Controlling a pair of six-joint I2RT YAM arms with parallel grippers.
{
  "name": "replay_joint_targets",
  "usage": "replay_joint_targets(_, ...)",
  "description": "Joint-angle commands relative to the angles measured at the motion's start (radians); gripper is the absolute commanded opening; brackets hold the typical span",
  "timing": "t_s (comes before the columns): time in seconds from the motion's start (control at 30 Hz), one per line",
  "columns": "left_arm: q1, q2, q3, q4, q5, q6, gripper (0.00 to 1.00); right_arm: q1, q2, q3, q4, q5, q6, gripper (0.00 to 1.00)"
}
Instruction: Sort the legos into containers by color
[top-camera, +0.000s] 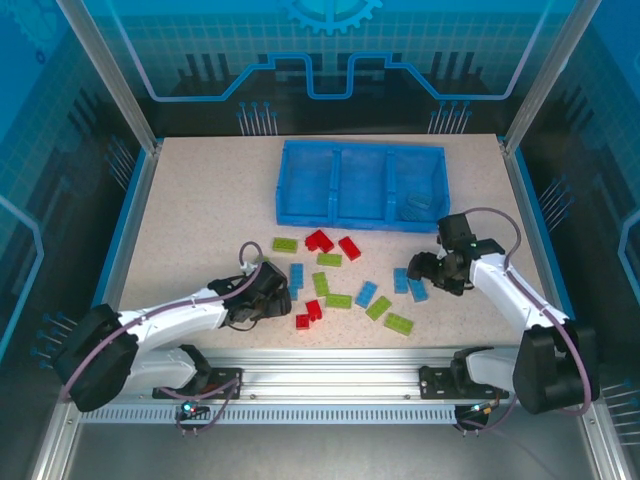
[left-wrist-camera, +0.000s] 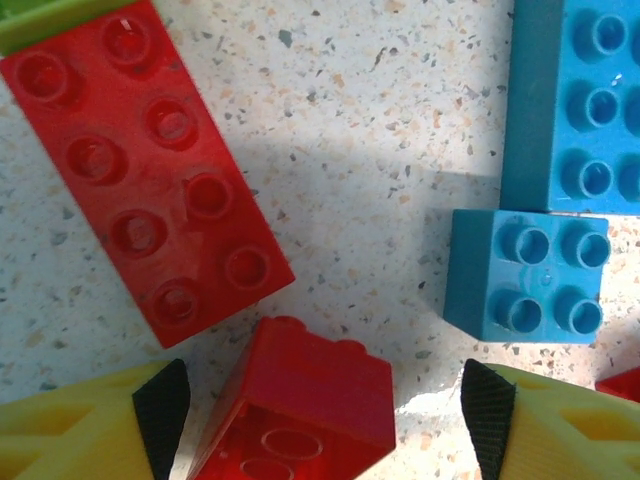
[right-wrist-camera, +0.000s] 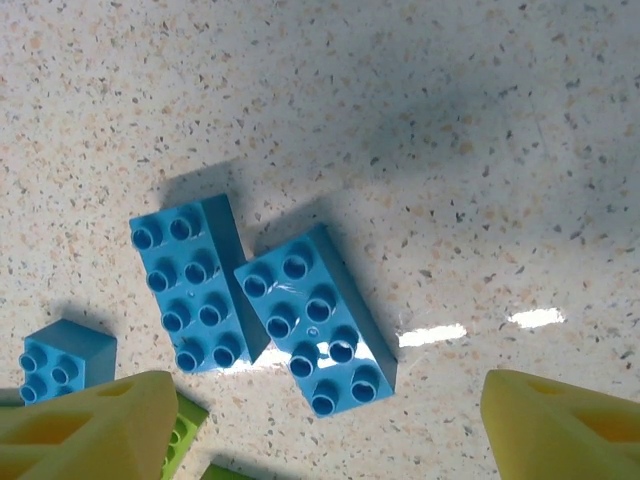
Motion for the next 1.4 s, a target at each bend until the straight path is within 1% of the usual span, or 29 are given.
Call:
replay_joint_targets(0.0, -0.010, 0.031, -0.018, 0.044, 0.019, 0.001, 0.70, 0.007, -0.028, -0.055, -0.046, -0.029, 0.032, 0.80)
replay_joint_targets(0.07, -0.010, 0.043, -0.016, 0.048, 0.017, 0.000, 0.62, 0.026, -0.041, -0.086, -0.032, -0.017, 0.059, 0.80)
replay_joint_targets(0.17, -0.011, 0.048, -0.014, 0.046, 0.012, 0.003, 0.53, 0.042, -0.033, -0.101, -0.022, -0.019, 0.075, 0.80)
replay_joint_targets(0.23, -0.011, 0.043, -0.015, 0.043, 0.005, 0.003, 0.48, 0.054, -0.022, -0.103, -0.026, -0.003, 0.065, 0.80)
replay_joint_targets(0.3, -0.010, 0.035, -0.017, 0.041, 0.002, -0.001, 0.44, 0.063, -0.015, -0.108, -0.035, 0.007, 0.058, 0.79)
replay_joint_targets(0.47, -0.010, -0.008, -0.015, 0.029, -0.001, -0.022, 0.41, 0.096, -0.003, -0.129, -0.009, 0.026, 0.055, 0.72)
replay_joint_targets(0.6, -0.009, -0.063, 0.028, -0.026, -0.021, -0.022, 0.40, 0.100, 0.054, -0.104, -0.011, 0.068, 0.053, 0.68)
replay_joint_targets(0.8, -0.007, -0.159, 0.112, -0.091, -0.060, -0.009, 0.40, 0.104, 0.127, -0.065, 0.014, 0.086, 0.020, 0.68)
replay_joint_targets(0.93, 0.000, -0.184, 0.180, -0.112, -0.078, 0.020, 0.40, 0.104, 0.171, -0.037, 0.026, 0.110, 0.008, 0.68)
replay_joint_targets(1.03, 0.044, -0.169, 0.239, -0.093, -0.052, 0.062, 0.40, 0.103, 0.195, -0.020, 0.047, 0.108, -0.007, 0.68)
replay_joint_targets(1.1, 0.097, -0.143, 0.287, -0.073, -0.013, 0.097, 0.40, 0.103, 0.221, -0.004, 0.042, 0.123, -0.018, 0.66)
replay_joint_targets(1.23, 0.198, -0.046, 0.401, -0.028, 0.070, 0.175, 0.40, 0.104, 0.275, 0.015, 0.044, 0.135, -0.041, 0.59)
replay_joint_targets(1.37, 0.277, 0.105, 0.545, 0.000, 0.167, 0.238, 0.40, 0.105, 0.310, 0.026, 0.064, 0.130, -0.055, 0.49)
